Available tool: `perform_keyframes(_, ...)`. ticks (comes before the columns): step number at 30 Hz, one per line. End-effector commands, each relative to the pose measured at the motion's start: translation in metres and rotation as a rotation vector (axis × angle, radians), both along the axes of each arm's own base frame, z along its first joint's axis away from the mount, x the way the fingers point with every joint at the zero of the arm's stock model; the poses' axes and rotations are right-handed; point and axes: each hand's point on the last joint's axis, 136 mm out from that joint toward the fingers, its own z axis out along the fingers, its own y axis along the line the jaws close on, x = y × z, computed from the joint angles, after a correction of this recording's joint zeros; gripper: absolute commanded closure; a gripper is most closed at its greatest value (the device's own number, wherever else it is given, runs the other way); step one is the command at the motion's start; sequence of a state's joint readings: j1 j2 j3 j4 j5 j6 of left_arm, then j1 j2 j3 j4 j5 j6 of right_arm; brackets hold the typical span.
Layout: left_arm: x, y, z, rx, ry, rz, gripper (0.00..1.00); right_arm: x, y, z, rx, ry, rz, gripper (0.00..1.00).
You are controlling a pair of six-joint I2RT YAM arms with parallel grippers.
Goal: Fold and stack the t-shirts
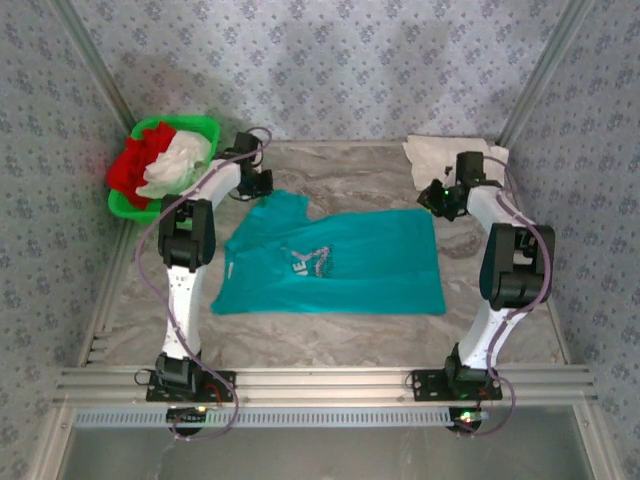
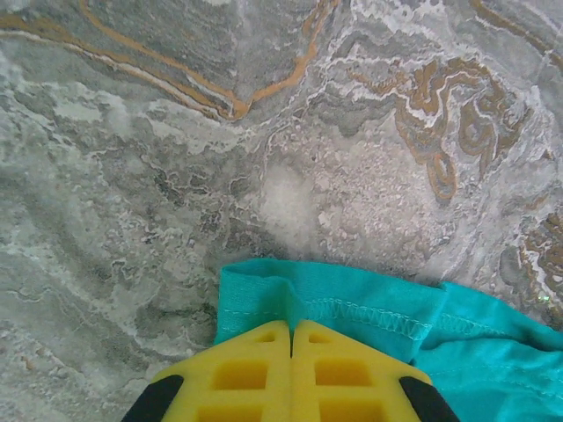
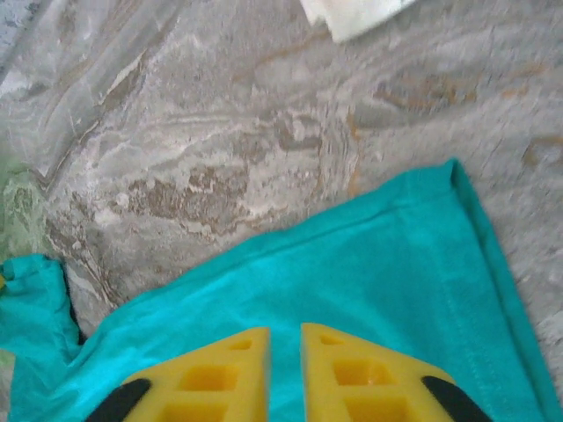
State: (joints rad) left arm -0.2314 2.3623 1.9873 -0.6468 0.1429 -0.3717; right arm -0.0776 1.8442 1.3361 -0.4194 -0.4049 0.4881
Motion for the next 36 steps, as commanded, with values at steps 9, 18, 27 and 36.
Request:
perform_keyframes(9,0.019,0.013,0.045,0.072,-0.114,-0.007,1.00,0.004,-0.005,-0.030,-0.016,0.111,0.046,0.72)
perform_keyframes(18,0.035,-0.001,0.058,0.060,-0.178,-0.052,1.00,0.011,-0.013,-0.035,-0.038,0.117,0.049,0.64)
perform_keyframes(27,0.039,0.008,0.057,0.087,-0.180,-0.040,1.00,0.017,-0.026,-0.049,-0.077,0.184,0.056,0.59)
perform_keyframes(36,0.038,0.018,0.054,0.098,-0.170,-0.029,1.00,0.024,-0.042,-0.065,-0.103,0.230,0.058,0.59)
